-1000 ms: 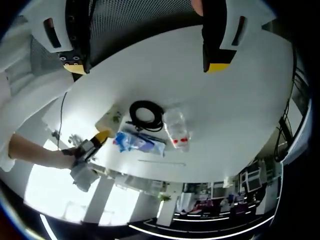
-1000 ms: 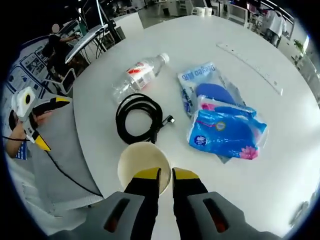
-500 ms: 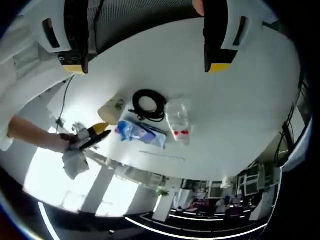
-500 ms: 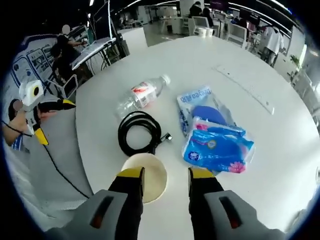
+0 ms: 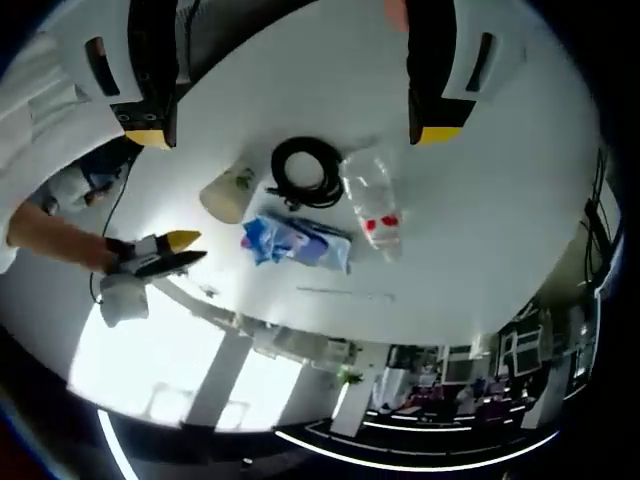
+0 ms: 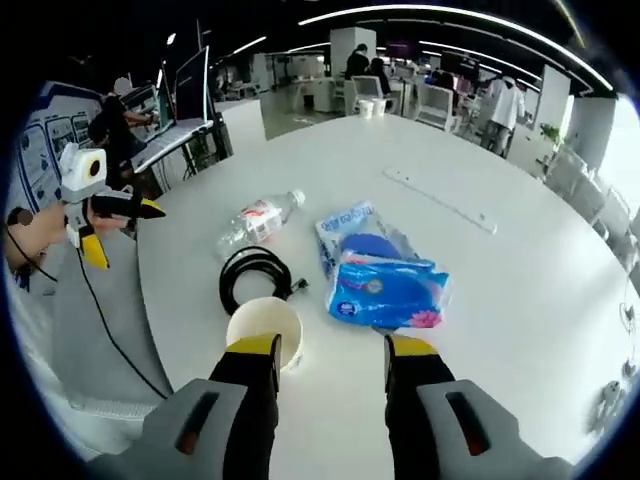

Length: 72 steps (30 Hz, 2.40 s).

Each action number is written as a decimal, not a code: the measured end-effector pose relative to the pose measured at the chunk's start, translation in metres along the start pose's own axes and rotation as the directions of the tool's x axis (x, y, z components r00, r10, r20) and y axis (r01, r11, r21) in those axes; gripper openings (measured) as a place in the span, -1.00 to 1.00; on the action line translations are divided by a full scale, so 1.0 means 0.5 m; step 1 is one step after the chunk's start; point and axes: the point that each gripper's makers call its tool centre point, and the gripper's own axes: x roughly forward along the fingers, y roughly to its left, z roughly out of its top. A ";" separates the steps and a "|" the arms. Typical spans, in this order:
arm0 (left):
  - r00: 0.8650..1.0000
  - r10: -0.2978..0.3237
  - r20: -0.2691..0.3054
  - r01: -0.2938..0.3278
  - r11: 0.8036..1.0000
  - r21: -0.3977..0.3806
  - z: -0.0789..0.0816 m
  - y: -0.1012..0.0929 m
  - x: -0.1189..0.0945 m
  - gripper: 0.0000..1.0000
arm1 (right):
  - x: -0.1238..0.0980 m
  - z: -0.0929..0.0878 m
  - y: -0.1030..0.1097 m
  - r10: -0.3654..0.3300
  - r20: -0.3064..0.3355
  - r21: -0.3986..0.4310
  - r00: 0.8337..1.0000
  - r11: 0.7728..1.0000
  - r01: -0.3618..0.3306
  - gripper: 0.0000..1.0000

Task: Arrange the tabletop items into an orderly group along one side of the table until the central work area is clear of visible clutter.

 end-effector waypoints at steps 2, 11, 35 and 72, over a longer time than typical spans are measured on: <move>1.000 -0.013 -0.006 0.013 1.000 0.017 0.009 -0.002 0.013 0.85 | -0.015 -0.012 -0.007 -0.017 0.009 0.030 1.000 0.999 0.017 -0.23; 0.998 -0.043 -0.037 0.045 0.997 0.055 0.036 0.009 0.057 0.85 | -0.044 -0.058 -0.021 -0.070 -0.010 0.078 0.997 0.994 0.071 -0.24; 0.976 0.139 -0.167 -0.153 0.986 -0.073 0.085 0.141 0.217 0.62 | -0.054 -0.061 -0.037 -0.105 0.005 0.145 0.995 0.984 0.103 -0.26; 0.935 0.243 -0.257 -0.286 0.947 -0.147 0.023 0.212 0.287 0.25 | 0.193 0.213 0.044 0.138 0.121 0.173 0.983 0.972 -0.158 -0.27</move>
